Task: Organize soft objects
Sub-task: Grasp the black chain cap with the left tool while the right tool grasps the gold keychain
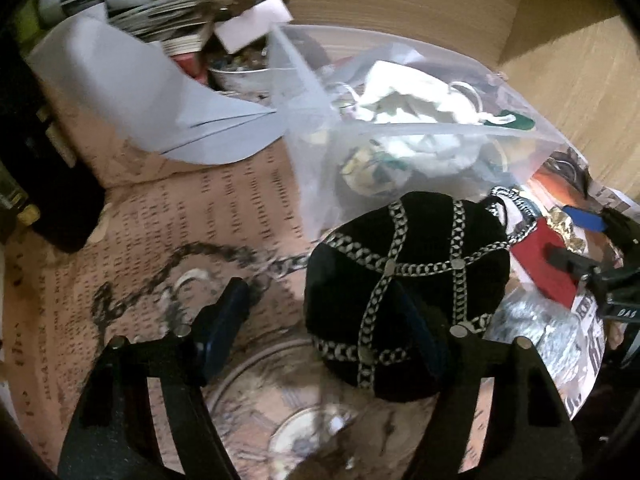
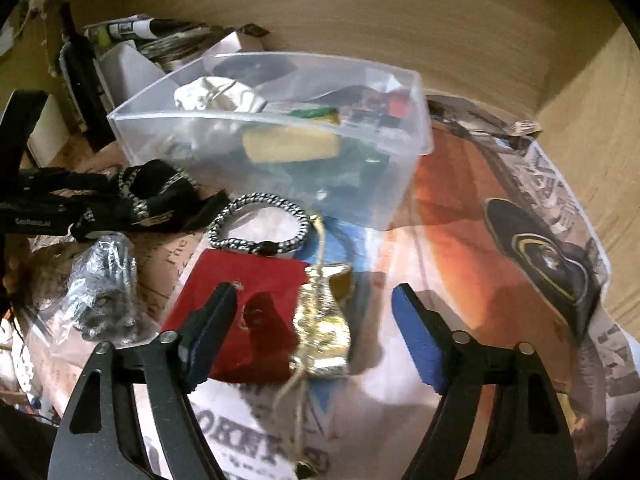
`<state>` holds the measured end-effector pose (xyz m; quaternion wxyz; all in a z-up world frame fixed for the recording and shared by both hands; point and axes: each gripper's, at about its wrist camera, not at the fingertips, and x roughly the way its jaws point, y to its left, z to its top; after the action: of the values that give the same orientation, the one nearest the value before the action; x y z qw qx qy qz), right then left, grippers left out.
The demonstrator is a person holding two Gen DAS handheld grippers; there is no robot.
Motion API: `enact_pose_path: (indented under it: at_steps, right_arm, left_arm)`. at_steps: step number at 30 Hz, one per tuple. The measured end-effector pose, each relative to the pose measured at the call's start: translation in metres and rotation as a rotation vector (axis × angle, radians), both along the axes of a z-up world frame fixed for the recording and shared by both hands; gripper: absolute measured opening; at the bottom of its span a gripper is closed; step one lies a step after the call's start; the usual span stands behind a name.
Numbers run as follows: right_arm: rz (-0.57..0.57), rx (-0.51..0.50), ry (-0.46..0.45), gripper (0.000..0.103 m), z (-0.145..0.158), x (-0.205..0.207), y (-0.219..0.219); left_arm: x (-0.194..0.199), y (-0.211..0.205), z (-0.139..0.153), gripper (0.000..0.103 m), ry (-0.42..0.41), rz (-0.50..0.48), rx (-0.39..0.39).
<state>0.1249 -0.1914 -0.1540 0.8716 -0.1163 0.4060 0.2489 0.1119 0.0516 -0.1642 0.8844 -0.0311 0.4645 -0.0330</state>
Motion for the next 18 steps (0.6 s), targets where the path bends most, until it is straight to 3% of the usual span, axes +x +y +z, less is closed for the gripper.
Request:
enact_pose_path:
  at_steps: [2, 3, 5, 11, 18]
  right_arm:
    - [0.001, 0.003, 0.011, 0.060, -0.004, 0.001, 0.002]
    - [-0.002, 0.012, 0.007, 0.051, -0.004, 0.001, 0.002]
    - [-0.006, 0.029, 0.010, 0.038, -0.002, 0.000, 0.000]
    - [-0.028, 0.081, 0.009, 0.012, 0.003, -0.005, -0.013]
    - [-0.074, 0.139, -0.032, 0.010, 0.017, -0.016, -0.032]
  left_arm:
    - [0.003, -0.005, 0.000, 0.066, -0.005, -0.012, 0.001]
    - [0.005, -0.006, 0.000, 0.063, -0.006, -0.019, -0.004]
    - [0.006, -0.008, 0.001, 0.043, -0.007, -0.043, -0.021]
    - [0.001, -0.010, 0.002, 0.028, -0.014, -0.058, -0.060]
    - [-0.030, -0.012, 0.019, 0.018, -0.075, -0.034, -0.059]
